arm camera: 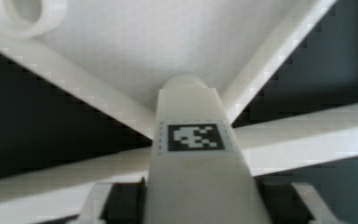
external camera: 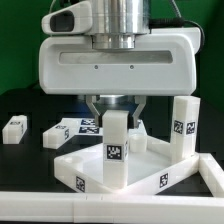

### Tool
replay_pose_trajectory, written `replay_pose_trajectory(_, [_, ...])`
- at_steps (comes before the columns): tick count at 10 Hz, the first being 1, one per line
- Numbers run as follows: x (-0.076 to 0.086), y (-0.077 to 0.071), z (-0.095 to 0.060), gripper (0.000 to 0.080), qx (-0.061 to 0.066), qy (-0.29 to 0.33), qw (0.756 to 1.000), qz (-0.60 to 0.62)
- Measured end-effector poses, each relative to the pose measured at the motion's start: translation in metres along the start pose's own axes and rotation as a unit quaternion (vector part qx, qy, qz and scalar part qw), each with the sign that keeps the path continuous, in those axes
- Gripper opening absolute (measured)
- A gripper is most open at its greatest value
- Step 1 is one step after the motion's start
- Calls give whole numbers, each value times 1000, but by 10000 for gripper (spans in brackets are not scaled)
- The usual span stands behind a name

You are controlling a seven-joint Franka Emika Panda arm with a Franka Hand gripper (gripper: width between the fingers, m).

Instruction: Assemble desk

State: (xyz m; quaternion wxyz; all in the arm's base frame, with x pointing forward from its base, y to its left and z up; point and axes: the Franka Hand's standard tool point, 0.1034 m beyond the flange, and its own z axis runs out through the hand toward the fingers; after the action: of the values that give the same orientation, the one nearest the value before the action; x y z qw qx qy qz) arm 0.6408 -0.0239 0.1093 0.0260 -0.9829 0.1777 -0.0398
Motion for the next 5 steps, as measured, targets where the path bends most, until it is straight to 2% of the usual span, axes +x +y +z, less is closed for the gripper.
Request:
replay_pose_trajectory(3, [1,-3,0,290,3,7,984,177])
replay_pose_trajectory(5, [0,-4,0,290,7,5,960,278])
